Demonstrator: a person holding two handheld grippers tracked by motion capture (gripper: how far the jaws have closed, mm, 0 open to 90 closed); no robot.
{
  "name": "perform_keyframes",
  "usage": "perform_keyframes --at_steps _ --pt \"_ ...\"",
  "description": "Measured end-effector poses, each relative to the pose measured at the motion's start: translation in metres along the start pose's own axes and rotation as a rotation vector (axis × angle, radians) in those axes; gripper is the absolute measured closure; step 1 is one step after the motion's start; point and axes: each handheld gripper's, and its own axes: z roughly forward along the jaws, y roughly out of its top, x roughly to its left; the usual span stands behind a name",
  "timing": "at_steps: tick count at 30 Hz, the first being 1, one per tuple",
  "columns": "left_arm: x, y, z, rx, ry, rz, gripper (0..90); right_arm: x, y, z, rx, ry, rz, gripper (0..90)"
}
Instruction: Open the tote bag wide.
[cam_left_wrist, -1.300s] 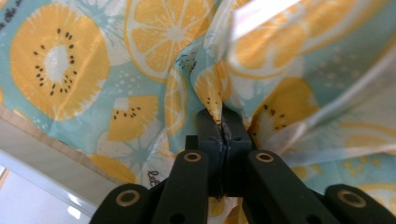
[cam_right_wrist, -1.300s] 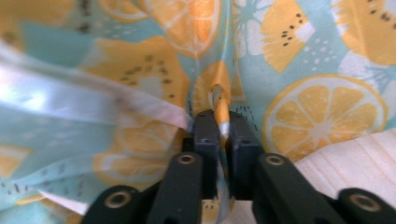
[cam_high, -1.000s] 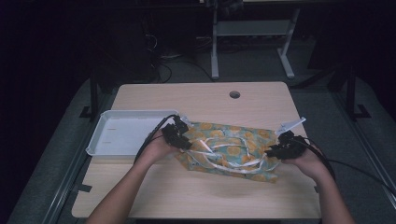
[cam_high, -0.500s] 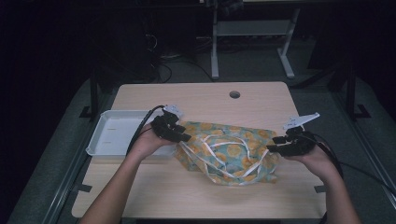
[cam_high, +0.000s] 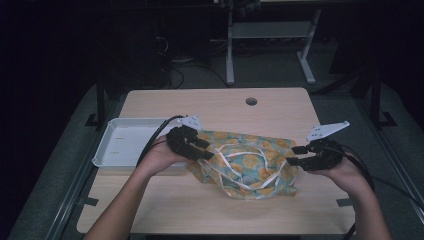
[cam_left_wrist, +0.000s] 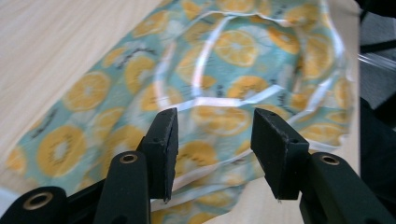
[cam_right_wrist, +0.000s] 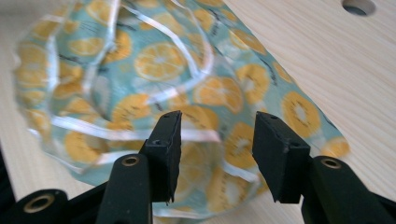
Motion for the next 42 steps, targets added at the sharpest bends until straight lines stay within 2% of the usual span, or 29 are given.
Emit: perform_keyframes --at_steps 4,10,16,19,22,24,27,30,33,37,42 --pt "-0.009 0.001 0.006 0.016 -0.034 0.028 50.3 0.006 0.003 0.003 0.000 0.024 -0.022 51.0" --pt "-0.023 0.003 0.017 0.028 -0.078 0.068 50.4 0.009 0.003 0.010 0.011 0.047 -0.028 50.8" --pt "-0.037 0.007 0.033 0.063 -0.124 0.121 50.3 0.011 0.003 0.014 0.016 0.064 -0.036 50.2" --pt "-0.040 0.007 0.042 0.085 -0.128 0.152 50.1 0.011 0.002 0.016 0.021 0.063 -0.036 50.1" --pt "-0.042 0.006 0.050 0.105 -0.134 0.161 50.1 0.010 0.001 0.016 0.021 0.063 -0.034 49.8" --pt "-0.043 0.005 0.055 0.114 -0.132 0.164 50.3 0.010 0.001 0.016 0.020 0.062 -0.033 49.8" --pt "-0.044 0.004 0.061 0.142 -0.115 0.194 52.7 0.009 0.001 0.016 0.025 0.063 -0.035 49.8" --pt "-0.045 0.003 0.065 0.152 -0.075 0.214 57.8 0.009 0.000 0.017 0.025 0.061 -0.036 49.8" --pt "-0.043 0.001 0.067 0.144 -0.061 0.209 68.3 0.009 0.000 0.016 0.027 0.060 -0.027 49.8" --pt "-0.039 0.001 0.065 0.138 -0.092 0.196 87.9 0.009 0.000 0.016 0.022 0.062 -0.028 49.8" --pt "-0.038 0.002 0.061 0.111 -0.110 0.165 90.0 0.009 0.001 0.014 0.013 0.060 -0.034 49.8"
